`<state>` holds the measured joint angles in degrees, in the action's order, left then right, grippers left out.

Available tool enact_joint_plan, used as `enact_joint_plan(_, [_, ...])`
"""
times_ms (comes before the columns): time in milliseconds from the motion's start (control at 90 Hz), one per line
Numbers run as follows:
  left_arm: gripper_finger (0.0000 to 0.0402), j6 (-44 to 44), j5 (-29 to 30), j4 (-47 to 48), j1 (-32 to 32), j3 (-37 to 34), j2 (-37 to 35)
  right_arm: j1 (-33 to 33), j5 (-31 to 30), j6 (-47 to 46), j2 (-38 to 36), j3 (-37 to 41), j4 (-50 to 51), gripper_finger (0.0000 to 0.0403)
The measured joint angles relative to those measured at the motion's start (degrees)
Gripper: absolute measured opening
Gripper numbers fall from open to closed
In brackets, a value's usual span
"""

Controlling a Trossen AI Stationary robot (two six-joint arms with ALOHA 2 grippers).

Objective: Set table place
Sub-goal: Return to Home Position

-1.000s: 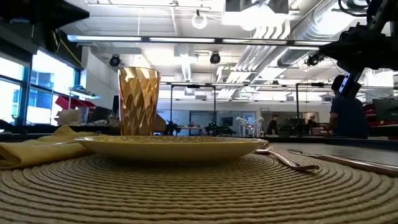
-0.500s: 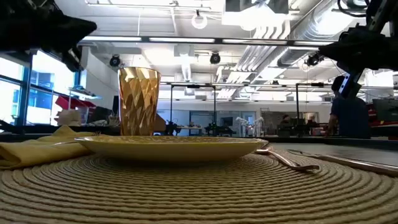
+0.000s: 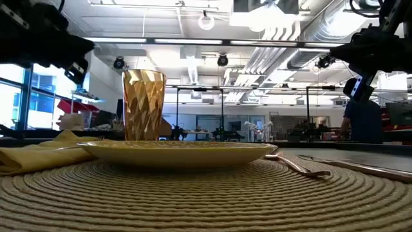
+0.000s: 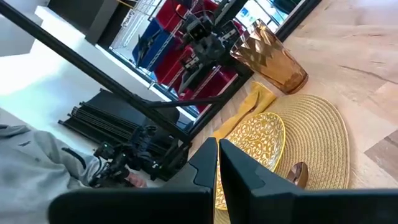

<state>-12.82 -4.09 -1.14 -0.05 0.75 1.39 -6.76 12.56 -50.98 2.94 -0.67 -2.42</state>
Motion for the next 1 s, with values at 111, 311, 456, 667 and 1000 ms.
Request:
enact_joint_plan(111, [0.0001,0.00,1.68,0.08,0.00,0.00,0.05,0.00,0.00,0.00,0.00,0.00,0.00,0.0000])
enact_joint_plan(311, [0.0001,0.00,2.44,0.04,-0.02,0.00,0.05,0.00,0.00,0.00,0.00,0.00,0.00,0.0000])
enact_joint_plan(456, [0.0001,0.00,2.44,0.05,-0.02,0.00,0.07,0.00,-0.02,0.00,0.00,0.00,0.00,0.0000])
enact_joint_plan(667, [0.0001,-0.02,2.44,0.06,-0.02,0.00,0.07,0.00,-0.02,0.00,0.00,0.00,0.00,0.0000])
enact_joint_plan(1000, [0.0001,-0.02,2.41,0.04,-0.03,0.00,0.07,0.02,0.00,0.00,0.00,0.00,0.00,0.0000])
